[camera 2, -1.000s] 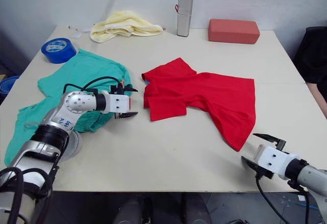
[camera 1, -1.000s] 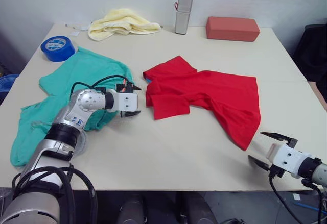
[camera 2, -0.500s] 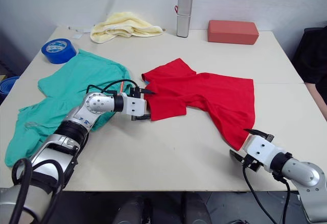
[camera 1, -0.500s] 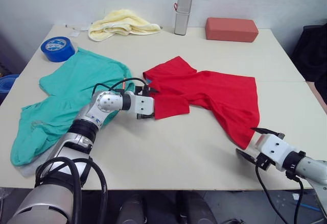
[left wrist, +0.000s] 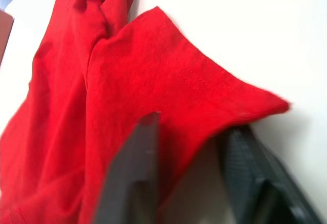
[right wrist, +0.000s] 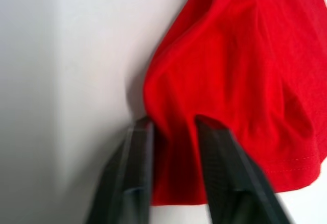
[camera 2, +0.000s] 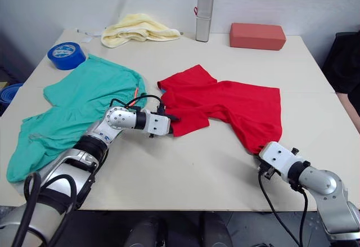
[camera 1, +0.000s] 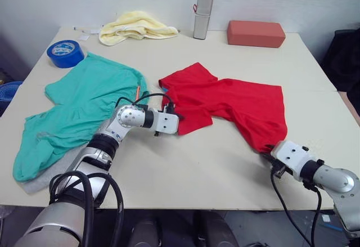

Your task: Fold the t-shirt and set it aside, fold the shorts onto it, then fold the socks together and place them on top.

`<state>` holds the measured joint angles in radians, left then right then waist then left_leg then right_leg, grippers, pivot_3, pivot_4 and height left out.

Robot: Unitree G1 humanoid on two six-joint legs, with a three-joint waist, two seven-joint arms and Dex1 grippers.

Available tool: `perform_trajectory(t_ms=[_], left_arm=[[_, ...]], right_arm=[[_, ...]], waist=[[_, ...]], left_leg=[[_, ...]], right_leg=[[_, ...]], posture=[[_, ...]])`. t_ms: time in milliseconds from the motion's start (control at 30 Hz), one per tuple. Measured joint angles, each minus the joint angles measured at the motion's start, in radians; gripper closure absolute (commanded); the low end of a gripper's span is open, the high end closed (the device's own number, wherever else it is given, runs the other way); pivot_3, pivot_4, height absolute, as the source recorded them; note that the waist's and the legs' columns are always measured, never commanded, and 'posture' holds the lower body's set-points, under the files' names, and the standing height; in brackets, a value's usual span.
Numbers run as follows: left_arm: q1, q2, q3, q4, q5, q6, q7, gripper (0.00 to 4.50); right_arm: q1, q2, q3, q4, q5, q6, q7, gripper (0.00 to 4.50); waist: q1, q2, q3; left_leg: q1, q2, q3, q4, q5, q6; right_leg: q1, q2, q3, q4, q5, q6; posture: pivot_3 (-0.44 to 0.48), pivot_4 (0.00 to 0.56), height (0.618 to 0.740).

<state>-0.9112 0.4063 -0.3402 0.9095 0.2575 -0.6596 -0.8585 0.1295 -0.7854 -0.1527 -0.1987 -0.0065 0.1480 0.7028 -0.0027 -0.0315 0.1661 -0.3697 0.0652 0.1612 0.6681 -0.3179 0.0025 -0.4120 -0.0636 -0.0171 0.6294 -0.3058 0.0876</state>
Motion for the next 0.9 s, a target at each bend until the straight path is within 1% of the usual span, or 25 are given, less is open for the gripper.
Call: perform_trajectory(t_ms=[33,67,100,267,433,567,700,800,900], left_arm=[[0.012,-0.002,0.014,-0.007,-0.021,0.018,-0.01,4.07],[0.026,-0.004,0.029,-0.021,-0.051,0.043,-0.028,4.4],[0.04,-0.007,0.041,-0.039,-0.08,0.062,-0.05,4.45],[0.114,-0.004,0.135,-0.19,-0.274,0.187,-0.177,4.45],[0.213,0.059,0.206,-0.389,-0.443,0.361,-0.302,4.45],[0.321,0.124,0.224,-0.562,-0.535,0.517,-0.369,4.45],[0.408,0.171,0.24,-0.712,-0.595,0.645,-0.399,4.45],[0.553,0.266,0.26,-0.893,-0.655,0.762,-0.419,4.45],[0.642,0.307,0.278,-0.981,-0.686,0.845,-0.412,4.45]], right_arm=[[-0.003,0.0,0.001,0.002,0.003,0.007,0.005,4.5],[-0.007,0.0,0.001,0.006,0.005,0.007,0.008,4.5],[-0.01,0.0,0.0,0.011,0.009,0.007,0.012,4.5],[-0.032,-0.026,-0.012,0.067,0.044,-0.047,0.07,4.5],[-0.017,-0.089,-0.08,0.139,0.111,-0.16,0.177,4.5],[0.032,-0.122,-0.131,0.18,0.204,-0.292,0.328,4.5],[0.066,-0.133,-0.133,0.217,0.259,-0.396,0.448,4.5],[0.101,-0.168,-0.149,0.283,0.274,-0.474,0.524,4.5],[0.118,-0.174,-0.165,0.324,0.286,-0.519,0.574,4.5]], waist=[[0.0,0.0,0.0],[0.0,0.0,0.0],[0.0,0.0,0.0],[-0.001,0.001,0.0],[-0.002,0.004,0.0],[-0.002,0.004,0.0],[-0.002,0.004,0.001],[-0.007,0.006,0.0],[-0.008,0.006,0.0]], left_leg=[[0.0,0.0,0.0,0.0,0.0,0.0],[0.0,0.0,0.0,0.0,0.0,0.0],[-0.001,0.0,0.0,0.0,0.0,0.0],[0.0,0.0,0.0,0.001,0.0,0.0],[0.0,0.0,0.001,0.0,0.0,0.0],[0.001,0.0,0.001,0.0,0.0,-0.001],[0.002,0.001,0.0,0.001,0.0,-0.001],[0.003,0.003,0.001,-0.001,0.0,0.0],[0.003,0.004,0.001,0.0,0.0,-0.001]], right_leg=[[0.0,0.0,0.0,0.0,0.0,0.0],[0.0,0.0,0.0,0.0,0.0,0.0],[0.0,0.0,0.0,0.0,0.0,0.0],[0.0,0.0,0.0,0.001,0.0,0.0],[0.0,0.001,0.0,0.001,0.0,0.0],[0.0,0.002,0.001,0.001,0.0,0.0],[0.001,0.001,0.002,0.001,0.0,0.0],[0.001,0.0,0.004,0.0,0.0,0.0],[0.002,0.0,0.005,0.001,0.0,0.0]], posture=[[0.0,0.15,0.74],[0.0,0.15,0.74],[0.0,0.15,0.74],[0.0,0.15,0.74],[0.0,0.15,0.74],[0.0,0.15,0.74],[0.0,0.15,0.74],[0.0,0.15,0.74],[0.0,0.15,0.74]])
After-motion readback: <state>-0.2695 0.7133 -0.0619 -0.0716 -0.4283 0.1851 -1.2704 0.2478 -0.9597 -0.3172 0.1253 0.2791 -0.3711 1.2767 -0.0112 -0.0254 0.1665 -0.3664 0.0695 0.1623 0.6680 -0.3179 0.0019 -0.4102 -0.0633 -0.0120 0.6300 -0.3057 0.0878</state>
